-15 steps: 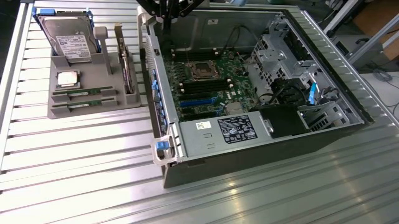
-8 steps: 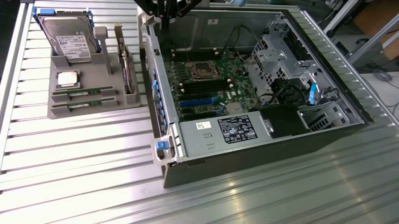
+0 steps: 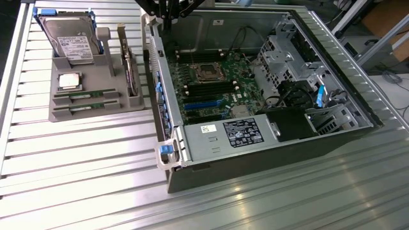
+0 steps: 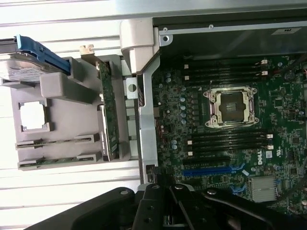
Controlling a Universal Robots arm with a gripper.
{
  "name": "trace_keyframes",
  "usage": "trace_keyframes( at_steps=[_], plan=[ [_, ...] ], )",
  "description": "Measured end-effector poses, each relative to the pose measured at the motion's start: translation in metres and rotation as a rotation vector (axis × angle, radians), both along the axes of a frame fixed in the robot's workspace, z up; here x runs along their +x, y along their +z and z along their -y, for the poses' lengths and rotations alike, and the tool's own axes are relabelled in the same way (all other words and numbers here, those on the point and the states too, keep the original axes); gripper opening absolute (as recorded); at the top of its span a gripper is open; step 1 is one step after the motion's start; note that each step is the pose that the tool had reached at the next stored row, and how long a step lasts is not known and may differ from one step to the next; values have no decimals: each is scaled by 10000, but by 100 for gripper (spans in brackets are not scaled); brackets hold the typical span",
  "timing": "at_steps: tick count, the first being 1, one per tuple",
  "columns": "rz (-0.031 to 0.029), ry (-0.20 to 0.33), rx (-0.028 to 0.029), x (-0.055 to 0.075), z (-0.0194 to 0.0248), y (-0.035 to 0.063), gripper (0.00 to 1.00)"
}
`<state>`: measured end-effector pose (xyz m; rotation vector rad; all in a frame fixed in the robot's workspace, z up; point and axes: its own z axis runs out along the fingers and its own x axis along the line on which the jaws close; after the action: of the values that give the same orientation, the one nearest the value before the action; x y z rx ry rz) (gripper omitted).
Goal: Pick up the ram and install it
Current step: 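Reach for the ram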
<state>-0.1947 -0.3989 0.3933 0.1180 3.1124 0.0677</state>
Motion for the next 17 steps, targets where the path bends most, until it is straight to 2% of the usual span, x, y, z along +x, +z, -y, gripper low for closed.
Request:
trace_keyframes(
  at_steps=[17],
  plan=[
    [-1,0,-1,-75,0,1,11]
  ],
)
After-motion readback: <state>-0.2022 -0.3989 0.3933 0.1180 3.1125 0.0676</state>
